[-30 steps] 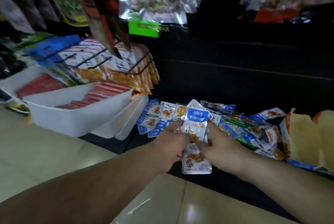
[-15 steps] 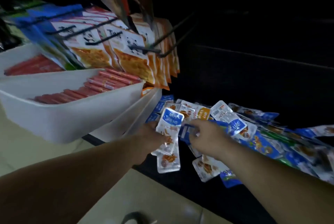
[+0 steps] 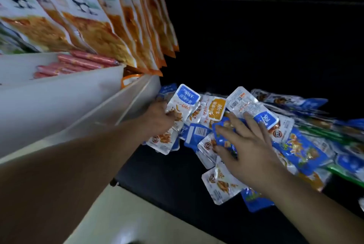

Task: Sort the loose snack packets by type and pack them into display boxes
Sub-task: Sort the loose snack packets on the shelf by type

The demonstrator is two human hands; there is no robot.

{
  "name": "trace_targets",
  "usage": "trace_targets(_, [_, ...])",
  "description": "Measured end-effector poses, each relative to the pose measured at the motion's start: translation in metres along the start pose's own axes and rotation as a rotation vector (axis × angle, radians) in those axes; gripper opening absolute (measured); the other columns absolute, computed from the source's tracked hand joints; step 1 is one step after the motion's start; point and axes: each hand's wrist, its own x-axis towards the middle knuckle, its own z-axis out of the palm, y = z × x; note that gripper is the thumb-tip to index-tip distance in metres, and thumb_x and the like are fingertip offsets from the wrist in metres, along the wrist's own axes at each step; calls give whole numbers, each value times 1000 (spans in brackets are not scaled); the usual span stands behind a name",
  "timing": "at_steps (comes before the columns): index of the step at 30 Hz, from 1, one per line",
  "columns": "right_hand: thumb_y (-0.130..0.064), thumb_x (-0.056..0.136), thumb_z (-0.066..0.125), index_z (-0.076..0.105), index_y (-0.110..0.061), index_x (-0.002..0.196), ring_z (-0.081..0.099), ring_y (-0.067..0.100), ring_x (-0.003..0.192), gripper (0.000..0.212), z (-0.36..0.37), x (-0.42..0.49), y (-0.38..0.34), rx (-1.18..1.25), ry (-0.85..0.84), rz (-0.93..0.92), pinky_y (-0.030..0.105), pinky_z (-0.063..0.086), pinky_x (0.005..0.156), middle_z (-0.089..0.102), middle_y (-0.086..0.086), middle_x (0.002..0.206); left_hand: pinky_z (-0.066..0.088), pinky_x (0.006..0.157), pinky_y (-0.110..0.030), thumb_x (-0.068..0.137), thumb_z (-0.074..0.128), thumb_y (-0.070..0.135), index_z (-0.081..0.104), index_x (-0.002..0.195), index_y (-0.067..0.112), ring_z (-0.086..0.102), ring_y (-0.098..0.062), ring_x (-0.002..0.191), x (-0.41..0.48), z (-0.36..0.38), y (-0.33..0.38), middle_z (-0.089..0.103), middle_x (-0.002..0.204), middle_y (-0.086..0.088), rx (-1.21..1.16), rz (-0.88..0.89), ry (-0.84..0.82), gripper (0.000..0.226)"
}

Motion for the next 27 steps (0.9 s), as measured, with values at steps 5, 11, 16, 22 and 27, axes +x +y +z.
trace_targets(5, [-58, 94, 32, 40, -41, 153, -11, 20, 159, 62, -4, -2, 4, -28, 79, -35, 54, -1, 127, 12, -6, 172, 46, 113, -43, 79, 57, 71, 35, 152, 42, 52, -23, 137, -8, 31, -2, 44, 158, 4, -34, -23, -113, 82])
trace_targets(11, [-36, 100, 54, -5, -57, 153, -24, 8, 154, 82, -10, 1, 6, 8, -95, 65, 38, -17, 125, -15, -21, 168, 19, 129, -40, 93, 61, 43, 31, 160, 38, 8, -7, 158, -76, 85, 25, 8, 171, 21, -263, 99, -218, 73])
trace_targets(16, [-87, 84, 29, -20, -63, 149, -34, 2, 149, 85, -1, -7, 18, 61, -121, 64, 39, -21, 124, -27, -31, 160, 61, 78, -25, 97, 67, 17, 73, 106, 24, 75, -10, 90, -86, 56, 29, 78, 102, 4, -562, -21, -66, 13])
trace_targets(22, [-102, 67, -2, -7, -57, 155, -40, 7, 146, 99, 12, 0, 28, -94, -145, 15, 38, -25, 121, -31, -22, 163, 50, 47, -18, 101, 63, 24, 69, 99, 17, 70, -14, 71, -59, -12, 12, 74, 85, 1, -348, -85, 228, 9])
trace_targets(27, [-91, 81, 15, 15, -53, 157, -13, 5, 156, 85, 10, 11, 40, -102, -79, -57, 33, -17, 124, -4, -23, 168, 51, 84, -35, 93, 64, 20, 52, 132, 16, 63, -29, 111, -32, -23, -3, 64, 122, -10, 293, 160, 330, 41])
